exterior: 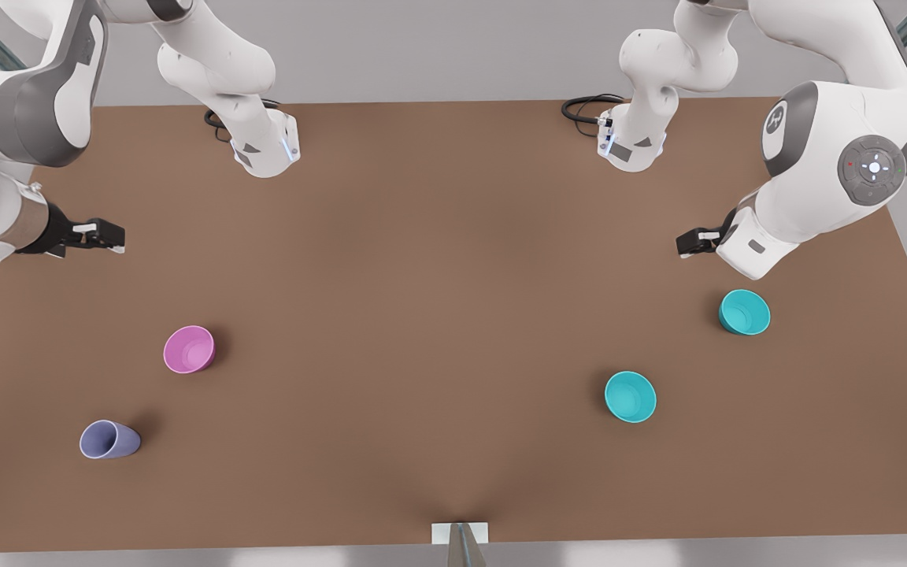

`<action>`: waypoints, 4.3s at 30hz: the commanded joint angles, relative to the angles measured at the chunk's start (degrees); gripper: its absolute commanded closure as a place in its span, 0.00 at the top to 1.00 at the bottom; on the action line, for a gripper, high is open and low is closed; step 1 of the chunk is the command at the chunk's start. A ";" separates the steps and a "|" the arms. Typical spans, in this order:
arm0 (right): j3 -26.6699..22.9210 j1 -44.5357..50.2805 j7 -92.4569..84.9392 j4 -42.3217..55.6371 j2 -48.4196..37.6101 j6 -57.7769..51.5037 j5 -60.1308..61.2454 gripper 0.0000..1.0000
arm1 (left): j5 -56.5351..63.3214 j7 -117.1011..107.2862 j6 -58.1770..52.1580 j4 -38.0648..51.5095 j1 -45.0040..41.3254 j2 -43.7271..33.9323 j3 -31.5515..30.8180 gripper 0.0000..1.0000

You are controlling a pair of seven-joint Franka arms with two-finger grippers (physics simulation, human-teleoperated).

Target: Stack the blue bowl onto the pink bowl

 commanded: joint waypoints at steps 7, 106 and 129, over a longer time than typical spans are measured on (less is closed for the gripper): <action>-0.34 -7.24 1.51 1.74 21.38 13.15 -8.39 1.00 | 0.05 -1.21 -0.14 -0.03 0.02 0.11 0.02 1.00; 5.63 2.06 7.23 5.25 0.65 -4.76 -5.67 1.00 | -19.73 48.18 38.17 11.92 15.40 45.03 -7.01 1.00; 5.63 1.36 5.20 5.25 1.17 -4.76 -4.96 1.00 | -19.03 26.40 37.12 12.62 11.45 43.62 -7.89 0.21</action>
